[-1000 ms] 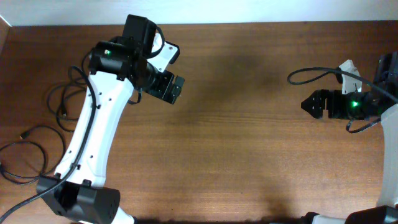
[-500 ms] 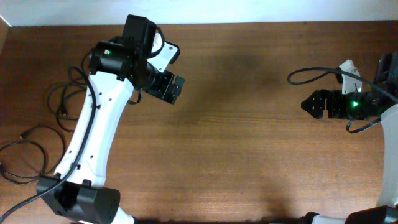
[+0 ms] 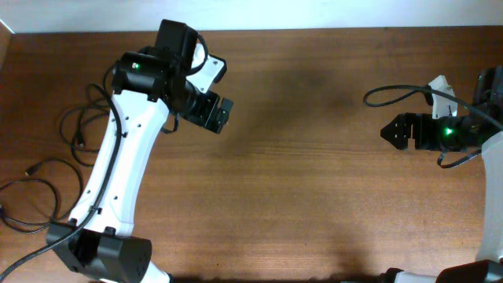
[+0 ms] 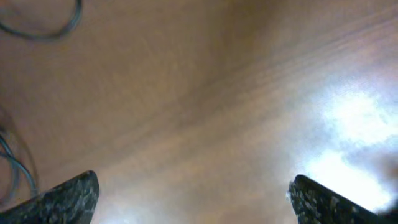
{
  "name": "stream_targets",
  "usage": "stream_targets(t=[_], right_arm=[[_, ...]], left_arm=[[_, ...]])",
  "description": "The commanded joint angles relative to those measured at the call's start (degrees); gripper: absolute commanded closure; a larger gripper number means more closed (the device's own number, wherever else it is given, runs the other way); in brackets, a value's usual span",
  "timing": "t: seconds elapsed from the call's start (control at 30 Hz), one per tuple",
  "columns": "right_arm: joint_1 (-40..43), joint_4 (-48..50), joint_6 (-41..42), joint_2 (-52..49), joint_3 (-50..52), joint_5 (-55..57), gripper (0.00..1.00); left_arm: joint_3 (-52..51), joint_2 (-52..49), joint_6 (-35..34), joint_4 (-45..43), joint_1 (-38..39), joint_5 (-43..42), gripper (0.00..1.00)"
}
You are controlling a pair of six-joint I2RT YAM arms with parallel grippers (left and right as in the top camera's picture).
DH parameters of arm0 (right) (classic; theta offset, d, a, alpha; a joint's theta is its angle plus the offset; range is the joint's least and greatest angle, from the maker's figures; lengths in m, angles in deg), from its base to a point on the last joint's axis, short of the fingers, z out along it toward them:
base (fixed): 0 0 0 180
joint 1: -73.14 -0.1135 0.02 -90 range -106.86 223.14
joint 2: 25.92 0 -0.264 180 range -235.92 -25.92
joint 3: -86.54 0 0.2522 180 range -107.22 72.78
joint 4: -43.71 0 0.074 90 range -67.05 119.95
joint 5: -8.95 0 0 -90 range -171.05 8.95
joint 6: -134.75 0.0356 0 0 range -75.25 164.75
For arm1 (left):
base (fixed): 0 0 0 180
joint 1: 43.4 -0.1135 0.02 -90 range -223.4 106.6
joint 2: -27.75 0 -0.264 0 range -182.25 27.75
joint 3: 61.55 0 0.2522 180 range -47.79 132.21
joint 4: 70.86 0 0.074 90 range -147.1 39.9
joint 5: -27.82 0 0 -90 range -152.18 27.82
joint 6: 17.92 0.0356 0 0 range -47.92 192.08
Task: Untangle cables
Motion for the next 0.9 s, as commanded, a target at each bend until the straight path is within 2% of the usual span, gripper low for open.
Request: stream_targets(t=[0.0, 0.17, 0.27, 0.37, 0.43, 0.53, 0.67, 0.7, 0.87], right_arm=[[0.1, 0.2, 0.2, -0.1, -1.3, 0.5, 0.01], [0.1, 0.2, 0.2, -0.1, -1.3, 0.5, 0.01], [0.0, 0.2, 0.2, -0.1, -1.3, 0.5, 0.01], [0.1, 0.2, 0.2, -0.1, -1.3, 0.5, 0.01], [0.1, 0.2, 0.2, -0.1, -1.3, 0.5, 0.01], [0.1, 0.2, 0.2, -0.1, -1.3, 0.5, 0.01], [0.1, 0.2, 0.2, -0.1, -1.3, 0.5, 0.01], [0.1, 0.2, 0.2, -0.1, -1.3, 0.5, 0.01], [0.1, 0.2, 0.2, -0.1, -1.3, 0.5, 0.01]], left_arm=[[-0.3, 0.9, -2.2, 0.2, 0.2, 0.6, 0.01], [-1.4, 2.5, 0.7, -1.6, 0.2, 1.5, 0.01], [-6.8, 7.0, 4.4, -5.5, 0.2, 1.3, 0.01], [-15.7, 13.1, 5.4, -12.1, 0.2, 1.1, 0.01], [-30.1, 22.9, 5.6, -20.4, 0.2, 1.2, 0.01], [-40.9, 30.9, 5.5, -26.4, 0.2, 1.1, 0.01], [-55.3, 43.3, 0.8, -37.6, -0.2, 0.2, 0.01], [-60.8, 48.4, 0.8, -43.2, -0.5, -2.9, 0.01], [-74.3, 60.6, -1.8, -59.1, -0.5, -5.0, 0.01]])
